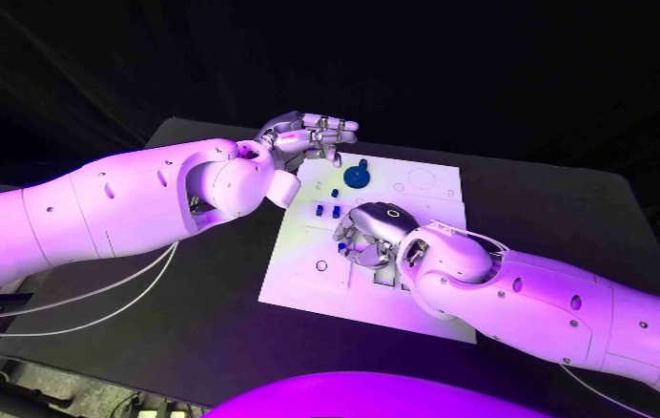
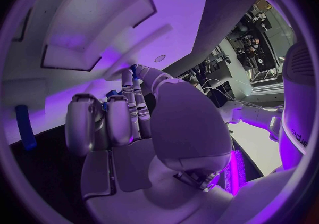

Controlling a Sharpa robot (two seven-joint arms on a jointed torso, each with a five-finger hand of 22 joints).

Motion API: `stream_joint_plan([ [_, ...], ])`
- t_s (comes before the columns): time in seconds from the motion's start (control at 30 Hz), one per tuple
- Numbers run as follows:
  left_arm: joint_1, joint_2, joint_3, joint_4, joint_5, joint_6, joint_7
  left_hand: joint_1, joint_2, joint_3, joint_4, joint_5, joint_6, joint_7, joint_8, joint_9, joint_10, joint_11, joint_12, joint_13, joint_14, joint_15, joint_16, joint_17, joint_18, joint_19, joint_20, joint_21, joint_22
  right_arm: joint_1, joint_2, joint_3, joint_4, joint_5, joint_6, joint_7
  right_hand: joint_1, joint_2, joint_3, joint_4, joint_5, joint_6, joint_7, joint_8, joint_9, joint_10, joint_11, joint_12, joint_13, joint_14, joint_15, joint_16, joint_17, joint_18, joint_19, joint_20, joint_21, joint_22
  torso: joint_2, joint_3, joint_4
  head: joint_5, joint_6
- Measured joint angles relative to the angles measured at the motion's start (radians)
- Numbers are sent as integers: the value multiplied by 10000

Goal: Assemble the parts on the task board

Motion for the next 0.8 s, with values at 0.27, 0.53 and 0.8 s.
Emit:
stream_joint_plan([
  [0.27, 0, -33, 0, -9, 0, 14, -33, 0, 0, 0, 0, 0, 0, 0, 0, 0, 0, 0, 0, 0, 0, 0, 0, -9, 0, 0, 0, -41, -12, 1, -467, -22, 399, 43, -124, 7, -183, -184, -223, -109, 0, -328, 42, 0, -133, -618, 153, -85, -64, 12, 82, -216, -359, 0, -218, 169, -609, -1, 1, 8, -5, 1, 34],
  [0.53, -1, -86, -2, -22, 0, 17, -57, 0, 0, 0, 0, 0, 0, 0, 0, 0, 0, 0, 0, 0, 0, 0, 0, -18, -1, 0, 0, -41, -12, 376, -1402, 108, 1330, 114, -178, -12, -178, -180, -336, -135, 29, -290, 4, 0, -134, -692, 150, 93, -52, 12, 82, -270, -398, 1, -233, 154, -609, -1, -4, 8, -14, -90, 122],
  [0.8, -2, -130, -4, -24, 0, 18, -69, 0, 0, 0, 0, 0, 0, 0, 0, 0, 0, 0, 0, 0, 0, 0, 0, -17, -1, 0, 0, -41, -11, 1191, -2632, 197, 1715, 294, -117, -83, -219, -146, -554, -105, 59, -279, -51, 42, -168, -641, 90, 304, -19, 12, 82, -270, -305, 1, -232, 154, -492, -2, -16, -4, -42, -307, 255],
])
